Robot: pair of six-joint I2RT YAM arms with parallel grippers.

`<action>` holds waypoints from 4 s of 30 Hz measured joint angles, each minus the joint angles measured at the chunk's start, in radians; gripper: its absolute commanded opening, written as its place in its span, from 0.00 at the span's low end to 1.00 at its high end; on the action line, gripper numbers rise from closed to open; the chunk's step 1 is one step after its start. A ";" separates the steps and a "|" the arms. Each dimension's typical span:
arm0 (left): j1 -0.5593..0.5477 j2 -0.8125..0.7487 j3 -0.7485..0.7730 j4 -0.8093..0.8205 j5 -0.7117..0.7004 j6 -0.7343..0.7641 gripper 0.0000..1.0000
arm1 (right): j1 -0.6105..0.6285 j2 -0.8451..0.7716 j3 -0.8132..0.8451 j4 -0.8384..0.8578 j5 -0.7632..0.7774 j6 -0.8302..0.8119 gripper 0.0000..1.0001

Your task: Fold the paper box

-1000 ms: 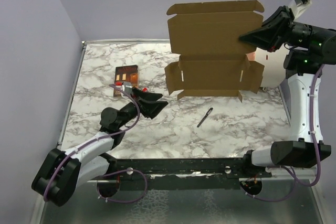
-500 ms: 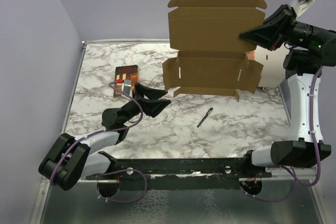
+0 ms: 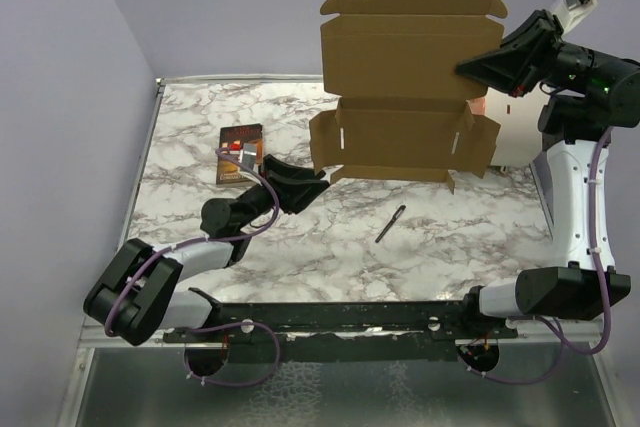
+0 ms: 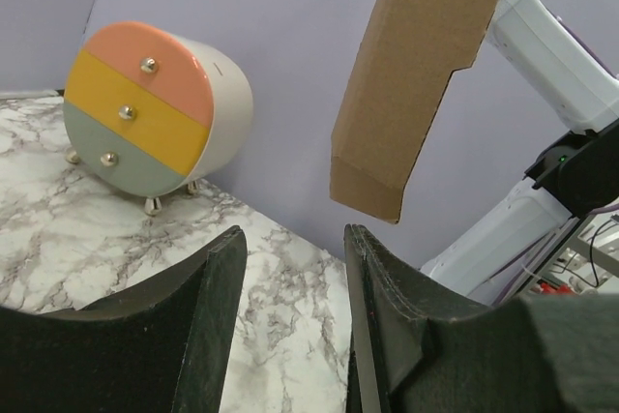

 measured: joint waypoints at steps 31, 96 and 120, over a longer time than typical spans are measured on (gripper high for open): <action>-0.085 0.095 0.076 0.008 0.003 -0.022 0.53 | 0.000 -0.011 -0.032 0.025 0.003 0.019 0.01; -0.078 0.150 0.118 0.011 0.002 -0.060 0.47 | -0.001 -0.030 -0.061 0.032 0.003 0.034 0.01; 0.001 -0.046 -0.068 0.014 -0.034 0.074 0.58 | -0.003 -0.031 -0.059 0.031 0.006 0.041 0.01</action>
